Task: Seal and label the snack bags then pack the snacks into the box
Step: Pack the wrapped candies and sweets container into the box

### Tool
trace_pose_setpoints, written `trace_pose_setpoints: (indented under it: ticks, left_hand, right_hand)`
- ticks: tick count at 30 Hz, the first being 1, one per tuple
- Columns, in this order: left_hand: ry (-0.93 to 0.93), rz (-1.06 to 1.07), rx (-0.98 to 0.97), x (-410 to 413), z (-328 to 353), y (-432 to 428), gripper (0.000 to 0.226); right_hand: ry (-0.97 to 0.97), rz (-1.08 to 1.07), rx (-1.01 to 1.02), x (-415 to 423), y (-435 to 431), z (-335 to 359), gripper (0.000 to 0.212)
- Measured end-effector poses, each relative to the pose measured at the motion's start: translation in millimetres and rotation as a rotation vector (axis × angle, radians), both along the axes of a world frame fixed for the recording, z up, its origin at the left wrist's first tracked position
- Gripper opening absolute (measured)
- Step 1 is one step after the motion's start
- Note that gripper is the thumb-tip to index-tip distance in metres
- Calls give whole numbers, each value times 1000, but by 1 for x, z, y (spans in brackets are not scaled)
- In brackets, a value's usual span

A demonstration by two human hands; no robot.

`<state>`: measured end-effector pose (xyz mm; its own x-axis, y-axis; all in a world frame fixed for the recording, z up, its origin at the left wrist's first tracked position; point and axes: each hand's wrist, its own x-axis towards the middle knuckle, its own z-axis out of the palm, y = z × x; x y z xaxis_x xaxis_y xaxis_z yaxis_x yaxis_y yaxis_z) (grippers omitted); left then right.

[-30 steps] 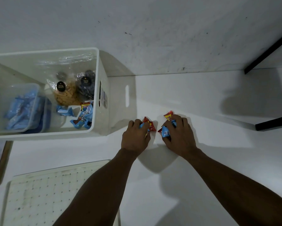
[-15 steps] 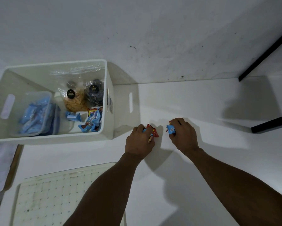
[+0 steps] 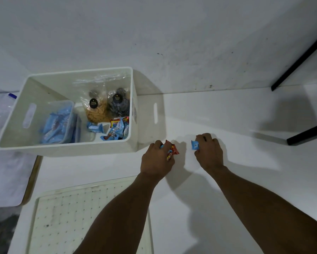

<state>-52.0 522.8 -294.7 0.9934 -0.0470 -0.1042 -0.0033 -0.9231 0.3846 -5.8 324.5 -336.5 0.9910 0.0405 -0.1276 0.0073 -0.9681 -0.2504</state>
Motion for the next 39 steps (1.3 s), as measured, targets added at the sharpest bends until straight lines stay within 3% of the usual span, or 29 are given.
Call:
trace_pose_setpoints:
  ticks: [9,15,19,26,33,36,39]
  left_hand:
    - [-113,-31,-38,2,25,0,39]
    - [-395,-89,-3,38,95,5,41]
    - [-532,45,38,60,141,66,41]
    - [-217,165,17,49,149,193,33]
    - [-51,158,-156,59,129,235,29]
    - [51,167,-190,72,118,238,44]
    - [133,170,-175,80,110,242,63]
  right_hand:
    - [-119,13,119,-6,-5,20,50]
    - [-277,-7,318,48,23,109,44]
    - [-213,43,464,70,78,178,34]
    - [-7,238,600,48,205,209,28]
    - [116,285,607,55,264,187,26]
    - [145,237,574,69,268,180,35]
    - [211,229,564,78,267,176,22]
